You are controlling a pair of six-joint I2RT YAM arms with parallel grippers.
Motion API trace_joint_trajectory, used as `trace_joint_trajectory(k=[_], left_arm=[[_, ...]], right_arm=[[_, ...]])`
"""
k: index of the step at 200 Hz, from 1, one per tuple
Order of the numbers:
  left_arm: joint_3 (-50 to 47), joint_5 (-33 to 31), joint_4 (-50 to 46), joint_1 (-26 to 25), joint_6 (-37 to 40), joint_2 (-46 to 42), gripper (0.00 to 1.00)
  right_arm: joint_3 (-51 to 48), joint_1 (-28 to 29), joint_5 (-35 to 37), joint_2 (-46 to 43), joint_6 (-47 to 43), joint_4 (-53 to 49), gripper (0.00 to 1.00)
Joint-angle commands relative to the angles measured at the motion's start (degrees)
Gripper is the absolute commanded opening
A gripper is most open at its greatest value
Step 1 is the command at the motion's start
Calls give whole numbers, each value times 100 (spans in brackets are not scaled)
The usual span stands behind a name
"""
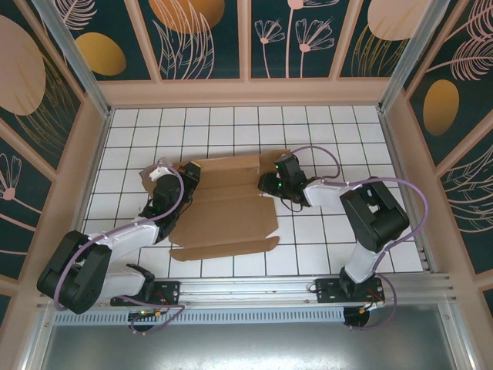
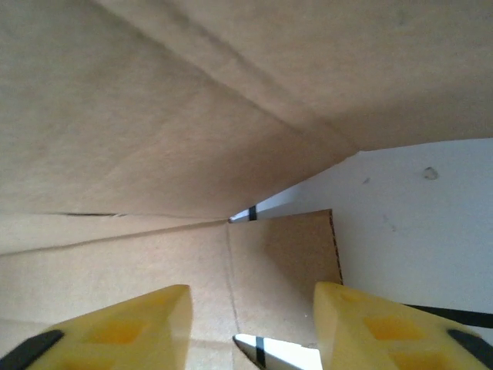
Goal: Fold the paper box
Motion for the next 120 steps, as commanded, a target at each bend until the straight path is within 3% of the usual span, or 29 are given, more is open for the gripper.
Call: trace_joint_trajectory(k=[1, 61, 120], left_arm=[[51, 44, -300, 2, 290, 108, 0], [-50, 42, -226, 4, 281, 75, 0], [-107, 55, -227, 2, 262, 1, 0]], right_arm=[[186, -45, 377, 177, -159, -275, 55], [422, -58, -88, 667, -236, -210, 67], [38, -65, -1129, 584, -12, 1015, 65]])
